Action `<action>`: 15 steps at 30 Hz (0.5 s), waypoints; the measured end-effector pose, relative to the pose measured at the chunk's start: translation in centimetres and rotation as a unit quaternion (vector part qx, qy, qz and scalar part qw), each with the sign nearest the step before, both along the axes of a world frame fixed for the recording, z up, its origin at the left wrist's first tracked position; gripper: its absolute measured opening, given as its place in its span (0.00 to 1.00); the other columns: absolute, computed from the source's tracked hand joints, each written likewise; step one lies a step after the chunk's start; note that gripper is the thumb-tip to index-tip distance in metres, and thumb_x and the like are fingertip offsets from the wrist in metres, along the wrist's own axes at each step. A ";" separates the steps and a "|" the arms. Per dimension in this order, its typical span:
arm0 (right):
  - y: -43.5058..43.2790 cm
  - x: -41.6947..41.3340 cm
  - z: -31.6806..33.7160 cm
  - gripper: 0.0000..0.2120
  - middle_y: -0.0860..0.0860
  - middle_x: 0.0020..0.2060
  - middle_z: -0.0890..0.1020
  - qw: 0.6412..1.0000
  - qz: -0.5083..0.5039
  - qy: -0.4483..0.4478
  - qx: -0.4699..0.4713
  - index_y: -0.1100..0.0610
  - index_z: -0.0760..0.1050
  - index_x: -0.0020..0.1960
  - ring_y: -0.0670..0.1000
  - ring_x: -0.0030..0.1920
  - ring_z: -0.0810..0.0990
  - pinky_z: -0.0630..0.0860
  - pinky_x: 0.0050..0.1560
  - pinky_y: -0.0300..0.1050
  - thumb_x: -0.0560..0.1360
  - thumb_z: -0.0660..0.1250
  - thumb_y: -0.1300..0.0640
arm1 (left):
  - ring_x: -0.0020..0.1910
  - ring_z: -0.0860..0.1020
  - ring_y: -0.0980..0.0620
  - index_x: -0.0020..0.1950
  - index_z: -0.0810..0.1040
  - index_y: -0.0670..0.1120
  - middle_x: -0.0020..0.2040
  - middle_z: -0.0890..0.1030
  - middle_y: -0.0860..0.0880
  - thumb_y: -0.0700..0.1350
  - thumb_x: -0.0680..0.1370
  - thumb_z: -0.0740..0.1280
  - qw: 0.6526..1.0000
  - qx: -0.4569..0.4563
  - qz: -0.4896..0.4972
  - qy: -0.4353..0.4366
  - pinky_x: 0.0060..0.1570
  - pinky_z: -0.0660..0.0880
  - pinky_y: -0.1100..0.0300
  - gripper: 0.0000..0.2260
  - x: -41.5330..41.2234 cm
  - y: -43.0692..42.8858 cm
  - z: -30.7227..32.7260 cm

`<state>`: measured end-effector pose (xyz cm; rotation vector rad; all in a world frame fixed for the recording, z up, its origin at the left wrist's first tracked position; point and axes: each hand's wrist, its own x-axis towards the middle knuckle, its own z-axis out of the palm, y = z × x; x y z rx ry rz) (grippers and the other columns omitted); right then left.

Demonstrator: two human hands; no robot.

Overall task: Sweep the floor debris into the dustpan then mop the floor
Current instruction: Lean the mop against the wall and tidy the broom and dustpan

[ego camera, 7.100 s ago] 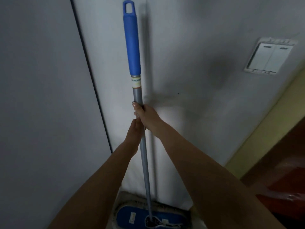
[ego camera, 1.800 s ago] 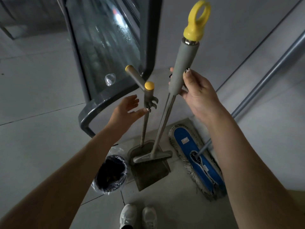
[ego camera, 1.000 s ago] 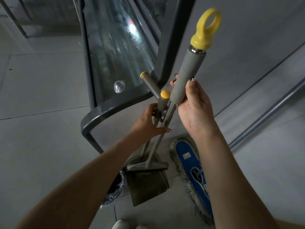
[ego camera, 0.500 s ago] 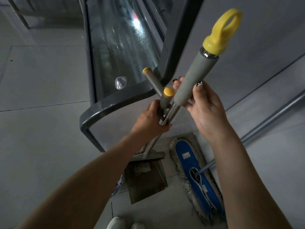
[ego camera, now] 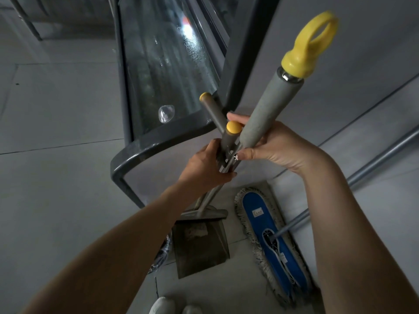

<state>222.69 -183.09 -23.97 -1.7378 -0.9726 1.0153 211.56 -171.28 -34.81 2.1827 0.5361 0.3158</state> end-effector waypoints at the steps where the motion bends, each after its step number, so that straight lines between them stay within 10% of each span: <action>1: 0.1 0.1 0.0 0.36 0.40 0.58 0.78 1.000 0.000 0.000 -0.001 0.48 0.67 0.70 0.38 0.61 0.75 0.76 0.55 0.33 0.68 0.72 0.70 | 0.47 0.76 0.52 0.62 0.69 0.46 0.52 0.79 0.49 0.49 0.64 0.78 1.000 0.005 -0.002 -0.002 0.45 0.72 0.59 0.30 0.0 0.0 0.1; 8: 0.1 0.3 -0.2 0.32 0.42 0.58 0.80 1.000 -0.005 -0.016 0.015 0.47 0.73 0.63 0.39 0.59 0.78 0.77 0.51 0.33 0.65 0.74 0.70 | 0.50 0.79 0.47 0.63 0.70 0.44 0.53 0.81 0.47 0.50 0.65 0.78 0.999 0.036 -0.009 -0.007 0.47 0.73 0.59 0.31 -0.3 0.0 0.3; 15: 0.2 0.2 0.3 0.32 0.29 0.34 0.79 0.998 0.011 -0.064 -0.007 0.50 0.72 0.64 0.29 0.43 0.77 0.75 0.56 0.33 0.64 0.75 0.69 | 0.49 0.80 0.44 0.62 0.70 0.42 0.52 0.82 0.45 0.51 0.66 0.76 0.996 0.086 -0.015 -0.008 0.44 0.72 0.59 0.30 -0.5 -0.1 0.6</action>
